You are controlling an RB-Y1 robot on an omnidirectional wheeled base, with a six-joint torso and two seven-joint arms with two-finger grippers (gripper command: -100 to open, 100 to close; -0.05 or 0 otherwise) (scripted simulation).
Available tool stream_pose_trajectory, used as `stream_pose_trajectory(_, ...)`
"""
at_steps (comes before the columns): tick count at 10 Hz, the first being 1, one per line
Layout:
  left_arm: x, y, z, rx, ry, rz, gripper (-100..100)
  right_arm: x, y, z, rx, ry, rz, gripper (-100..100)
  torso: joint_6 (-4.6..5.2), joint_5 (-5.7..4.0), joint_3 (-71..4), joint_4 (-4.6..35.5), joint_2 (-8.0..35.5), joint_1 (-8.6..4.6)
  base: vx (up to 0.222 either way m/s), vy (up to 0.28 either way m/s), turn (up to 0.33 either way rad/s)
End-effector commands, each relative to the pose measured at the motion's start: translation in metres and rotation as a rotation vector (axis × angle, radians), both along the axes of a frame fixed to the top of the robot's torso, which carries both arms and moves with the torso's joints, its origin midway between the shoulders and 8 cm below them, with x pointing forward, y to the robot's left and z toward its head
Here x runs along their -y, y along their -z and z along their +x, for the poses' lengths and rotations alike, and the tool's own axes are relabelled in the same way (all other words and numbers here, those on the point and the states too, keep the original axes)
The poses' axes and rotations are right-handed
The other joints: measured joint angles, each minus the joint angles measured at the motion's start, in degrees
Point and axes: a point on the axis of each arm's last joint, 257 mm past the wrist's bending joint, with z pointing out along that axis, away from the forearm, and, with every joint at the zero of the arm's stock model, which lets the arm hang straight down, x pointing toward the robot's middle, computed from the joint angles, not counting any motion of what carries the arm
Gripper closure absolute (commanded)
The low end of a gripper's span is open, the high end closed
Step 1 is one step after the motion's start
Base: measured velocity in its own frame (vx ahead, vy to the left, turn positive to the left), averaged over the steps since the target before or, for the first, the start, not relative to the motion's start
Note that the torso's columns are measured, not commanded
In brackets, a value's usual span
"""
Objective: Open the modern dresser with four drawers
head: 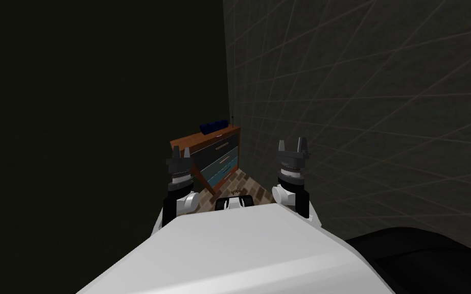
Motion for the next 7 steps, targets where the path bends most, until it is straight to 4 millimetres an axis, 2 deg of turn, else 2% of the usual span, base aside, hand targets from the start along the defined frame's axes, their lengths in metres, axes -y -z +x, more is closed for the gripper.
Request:
stream_pose_trajectory(1,0.0,0.0,0.0,0.0,0.0,0.0,0,0.0,0.0,0.0,0.0,0.0,0.0,0,0.0,0.0,-8.5,4.2,4.2,0.0,0.0,0.0,0.0)
stream_pose_trajectory(2,0.006,0.005,0.005,-0.021,0.024,0.034,-100,0.0,0.0,0.0,0.0,0.0,0.0,0,0.0,0.0,-16.9,8.5,8.5,0.0,0.014,0.011,-0.046)
stream_pose_trajectory(4,0.014,0.015,0.014,-0.058,0.054,0.065,-100,0.0,0.0,0.0,-0.001,0.0,0.0,0,0.0,0.02,-22.0,10.9,10.9,0.07,0.023,0.024,-0.06)
stream_pose_trajectory(7,0.024,0.035,0.032,-0.125,0.089,0.076,-100,0.0,0.0,0.0,-0.001,0.0,0.0,0,0.0,0.02,-22.3,11.1,11.1,0.07,0.041,0.053,-0.097)
